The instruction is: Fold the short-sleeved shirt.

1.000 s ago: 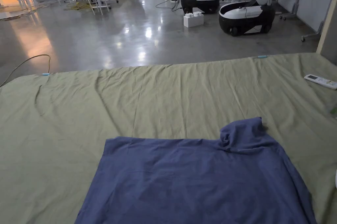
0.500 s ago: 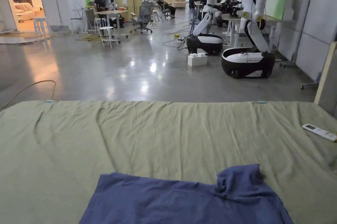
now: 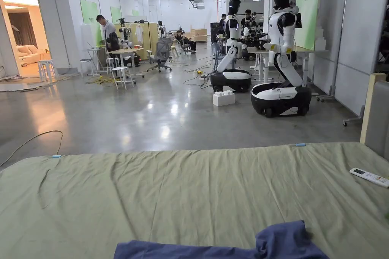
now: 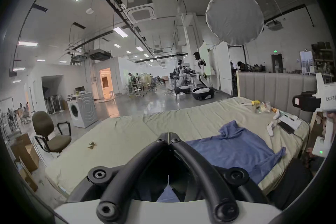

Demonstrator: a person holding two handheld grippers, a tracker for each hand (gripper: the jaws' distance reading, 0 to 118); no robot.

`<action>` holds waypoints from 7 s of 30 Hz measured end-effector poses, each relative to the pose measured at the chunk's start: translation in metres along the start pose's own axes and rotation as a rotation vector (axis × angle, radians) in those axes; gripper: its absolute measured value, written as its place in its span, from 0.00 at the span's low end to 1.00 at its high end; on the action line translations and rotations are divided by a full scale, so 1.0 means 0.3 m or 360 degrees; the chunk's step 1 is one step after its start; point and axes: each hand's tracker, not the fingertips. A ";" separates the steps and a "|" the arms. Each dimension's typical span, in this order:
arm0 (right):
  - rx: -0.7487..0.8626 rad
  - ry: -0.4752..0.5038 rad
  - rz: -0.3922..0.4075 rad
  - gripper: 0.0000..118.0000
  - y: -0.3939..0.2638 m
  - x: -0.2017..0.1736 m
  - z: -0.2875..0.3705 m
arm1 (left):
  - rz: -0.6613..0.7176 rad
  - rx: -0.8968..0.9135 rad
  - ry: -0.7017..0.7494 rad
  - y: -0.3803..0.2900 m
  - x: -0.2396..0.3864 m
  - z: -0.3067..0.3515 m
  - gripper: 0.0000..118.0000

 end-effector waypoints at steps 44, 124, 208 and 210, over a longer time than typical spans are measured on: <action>-0.0249 0.0041 -0.0217 0.00 -0.089 0.020 -0.093 | 0.0511 -0.1390 -0.0182 -0.709 -0.373 -0.538 0.09; -0.0033 0.0106 -0.0205 0.71 -0.102 0.101 -0.147 | 0.0167 0.0061 0.0059 -0.097 -0.051 -0.166 0.60; -0.0840 -0.0243 -0.0152 0.09 -0.494 0.163 -0.744 | 0.0381 -0.0963 0.0158 -0.546 -0.209 -0.846 0.06; -0.0789 -0.0273 -0.0163 0.09 -0.446 0.149 -0.700 | 0.0587 -0.0876 0.0034 -0.477 -0.240 -0.798 0.06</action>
